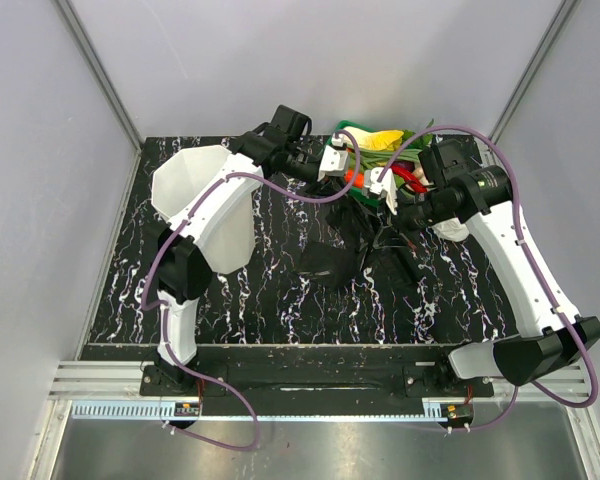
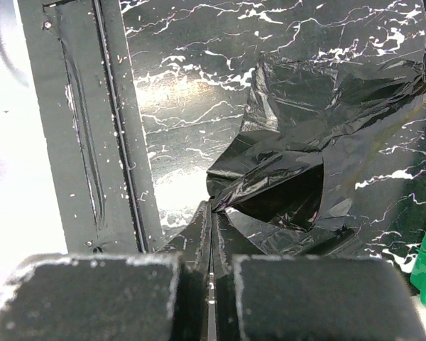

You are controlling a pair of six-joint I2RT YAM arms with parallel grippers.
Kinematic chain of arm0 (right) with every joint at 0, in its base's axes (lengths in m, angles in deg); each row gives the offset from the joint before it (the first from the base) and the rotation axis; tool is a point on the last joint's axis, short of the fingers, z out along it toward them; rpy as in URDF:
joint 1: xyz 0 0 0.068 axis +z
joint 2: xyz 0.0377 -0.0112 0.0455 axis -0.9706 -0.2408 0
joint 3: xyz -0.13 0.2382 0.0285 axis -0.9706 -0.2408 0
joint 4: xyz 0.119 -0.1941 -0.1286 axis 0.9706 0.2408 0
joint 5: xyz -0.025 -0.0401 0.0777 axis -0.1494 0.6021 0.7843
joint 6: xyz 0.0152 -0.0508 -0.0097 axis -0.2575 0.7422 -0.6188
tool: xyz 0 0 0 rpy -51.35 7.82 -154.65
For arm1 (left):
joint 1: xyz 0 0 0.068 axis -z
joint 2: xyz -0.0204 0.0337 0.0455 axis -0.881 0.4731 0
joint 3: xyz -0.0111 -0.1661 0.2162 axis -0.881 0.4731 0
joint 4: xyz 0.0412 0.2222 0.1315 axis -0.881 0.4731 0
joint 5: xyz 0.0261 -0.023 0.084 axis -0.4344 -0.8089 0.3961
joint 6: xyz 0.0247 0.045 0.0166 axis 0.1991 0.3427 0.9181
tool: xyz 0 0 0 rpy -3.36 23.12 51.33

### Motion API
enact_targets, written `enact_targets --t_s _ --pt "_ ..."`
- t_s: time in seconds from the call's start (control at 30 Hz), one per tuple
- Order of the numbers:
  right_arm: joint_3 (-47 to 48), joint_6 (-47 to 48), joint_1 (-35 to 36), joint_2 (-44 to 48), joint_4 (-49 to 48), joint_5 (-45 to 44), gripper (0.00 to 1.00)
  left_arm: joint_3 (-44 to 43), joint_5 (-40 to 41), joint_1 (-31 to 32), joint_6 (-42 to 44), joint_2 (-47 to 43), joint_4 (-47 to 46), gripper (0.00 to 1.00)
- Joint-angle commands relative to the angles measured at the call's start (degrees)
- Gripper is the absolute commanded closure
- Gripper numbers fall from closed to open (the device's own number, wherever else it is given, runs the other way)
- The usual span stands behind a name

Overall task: Put the trash bags into the trash bin
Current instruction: Unfold the trash bag at the center of the board.

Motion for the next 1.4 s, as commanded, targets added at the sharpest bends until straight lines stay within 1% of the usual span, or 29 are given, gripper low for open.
enact_targets --t_s 0.0,0.2,0.8,0.87,0.97,1.17,1.37 --pt "-0.5 -0.6 0.6 1.7 3.5 -1.0 1.00 -0.4 -3.0 0.2 0.9 -1.4 -1.5 0.77" --pt "-0.1 -0.8 0.6 1.6 3.4 -1.1 1.00 -0.4 -3.1 0.3 1.1 -1.5 -1.6 0.72" --pt "-0.7 -1.0 0.6 2.2 3.0 -2.1 1.00 1.4 -4.7 1.0 0.1 -1.9 -1.6 0.71" --pt "-0.7 -1.0 0.6 2.2 2.9 -1.9 1.00 1.1 -4.8 1.2 0.0 -1.6 -1.6 0.72" --pt "-0.9 -1.0 0.6 2.3 2.9 -2.1 1.00 1.0 -4.5 1.3 0.2 -1.5 -1.6 0.76" --pt "-1.3 -1.1 0.6 2.5 2.3 -2.4 1.00 1.3 -5.5 1.4 -0.1 -1.3 -1.6 0.78" --pt "-1.5 -1.3 0.6 2.5 1.9 -2.6 1.00 1.4 -6.2 1.8 0.4 -1.2 -0.2 0.87"
